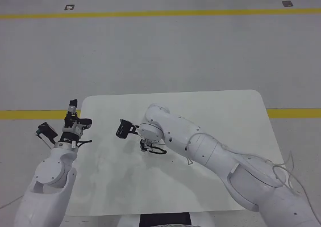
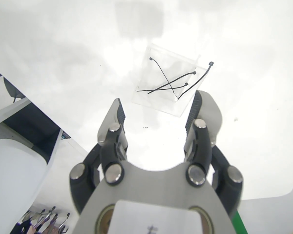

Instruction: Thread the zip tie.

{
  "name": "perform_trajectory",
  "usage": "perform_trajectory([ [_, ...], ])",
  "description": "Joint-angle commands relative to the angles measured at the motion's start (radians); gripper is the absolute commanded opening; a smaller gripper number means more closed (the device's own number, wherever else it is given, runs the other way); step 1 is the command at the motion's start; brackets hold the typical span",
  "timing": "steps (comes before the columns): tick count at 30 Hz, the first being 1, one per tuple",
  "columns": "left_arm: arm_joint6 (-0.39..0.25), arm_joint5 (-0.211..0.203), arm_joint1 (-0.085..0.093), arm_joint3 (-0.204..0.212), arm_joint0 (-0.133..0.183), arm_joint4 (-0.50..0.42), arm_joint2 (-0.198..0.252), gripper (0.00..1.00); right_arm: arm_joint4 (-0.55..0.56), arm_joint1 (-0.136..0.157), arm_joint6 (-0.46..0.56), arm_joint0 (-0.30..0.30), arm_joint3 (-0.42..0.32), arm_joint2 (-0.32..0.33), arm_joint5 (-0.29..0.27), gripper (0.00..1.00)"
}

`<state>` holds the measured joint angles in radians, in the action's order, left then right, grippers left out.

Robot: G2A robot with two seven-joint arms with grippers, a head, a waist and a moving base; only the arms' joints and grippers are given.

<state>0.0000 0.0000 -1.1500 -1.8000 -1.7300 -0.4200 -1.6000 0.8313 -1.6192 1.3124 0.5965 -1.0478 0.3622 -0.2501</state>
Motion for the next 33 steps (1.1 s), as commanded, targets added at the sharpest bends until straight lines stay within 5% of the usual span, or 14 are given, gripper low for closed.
perform_trajectory([
  [1,0.0,0.0,0.0,0.0,0.0,0.0,0.0,1.0,0.003,0.0,-0.005,0.003,0.0,-0.002,-0.002,1.0],
  [8,0.0,0.0,0.0,0.0,0.0,0.0,0.0,1.0,0.052,-0.003,0.003,0.007,0.016,-0.017,-0.051,1.0],
  [10,0.0,0.0,0.0,0.0,0.0,0.0,0.0,1.0,0.062,-0.009,0.011,0.001,0.025,-0.023,-0.063,0.49],
  [22,0.0,0.0,0.0,0.0,0.0,0.0,0.0,1.0,0.069,-0.057,-0.004,-0.032,0.095,-0.06,-0.09,0.0],
  [33,0.0,0.0,0.0,0.0,0.0,0.0,0.0,1.0,0.085,-0.1,-0.063,-0.049,0.192,-0.125,-0.09,0.0],
])
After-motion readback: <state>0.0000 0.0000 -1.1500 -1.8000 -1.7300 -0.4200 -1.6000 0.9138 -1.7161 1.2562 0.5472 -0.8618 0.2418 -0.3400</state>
